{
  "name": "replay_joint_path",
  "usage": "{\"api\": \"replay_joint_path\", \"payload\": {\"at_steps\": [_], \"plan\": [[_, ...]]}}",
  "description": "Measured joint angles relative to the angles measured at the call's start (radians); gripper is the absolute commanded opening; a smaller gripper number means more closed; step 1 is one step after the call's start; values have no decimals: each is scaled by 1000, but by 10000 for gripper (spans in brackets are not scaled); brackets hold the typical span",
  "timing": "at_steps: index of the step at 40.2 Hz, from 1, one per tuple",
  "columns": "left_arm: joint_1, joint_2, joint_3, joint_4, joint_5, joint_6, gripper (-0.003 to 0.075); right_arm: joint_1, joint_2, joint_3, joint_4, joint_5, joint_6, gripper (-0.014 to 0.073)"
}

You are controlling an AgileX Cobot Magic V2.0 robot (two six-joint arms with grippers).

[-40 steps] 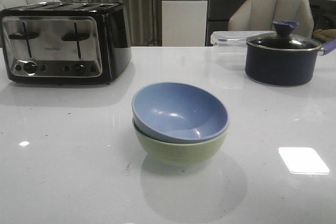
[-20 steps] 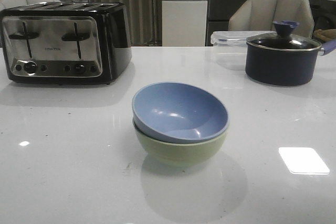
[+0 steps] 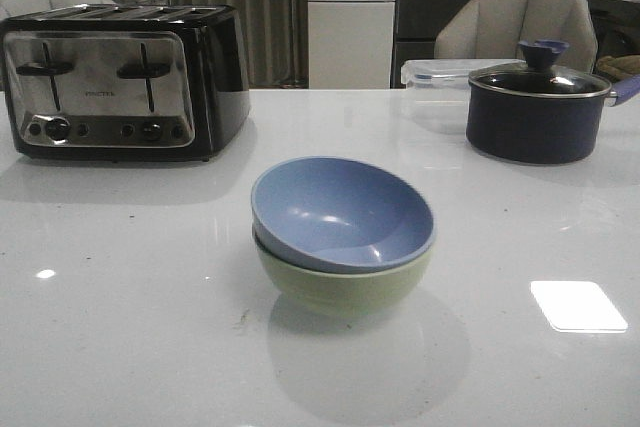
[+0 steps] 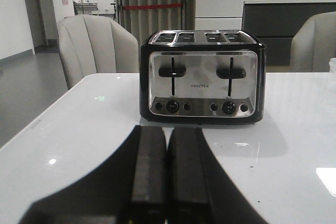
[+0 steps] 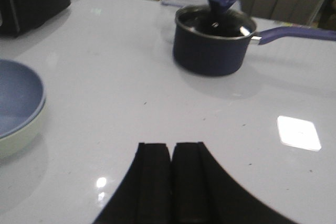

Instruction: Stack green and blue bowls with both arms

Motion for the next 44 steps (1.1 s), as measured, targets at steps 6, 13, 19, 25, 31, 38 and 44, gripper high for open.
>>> {"api": "replay_joint_path", "payload": {"at_steps": [6, 13, 19, 25, 31, 38, 44], "plan": [[0, 0, 0, 0, 0, 0, 98, -20, -75, 131, 2, -165, 0, 44], [0, 0, 0, 0, -2, 0, 98, -45, -102, 153, 2, -231, 0, 44], [0, 0, 0, 0, -2, 0, 98, -55, -102, 154, 2, -232, 0, 44], [0, 0, 0, 0, -2, 0, 98, -55, -102, 154, 4, -234, 0, 44], [0, 0, 0, 0, -2, 0, 98, -49, -102, 154, -1, -239, 6, 44], [0, 0, 0, 0, -2, 0, 98, -46, -102, 154, -108, -262, 157, 44], [0, 0, 0, 0, -2, 0, 98, -46, -102, 154, -165, -277, 256, 44]]}}
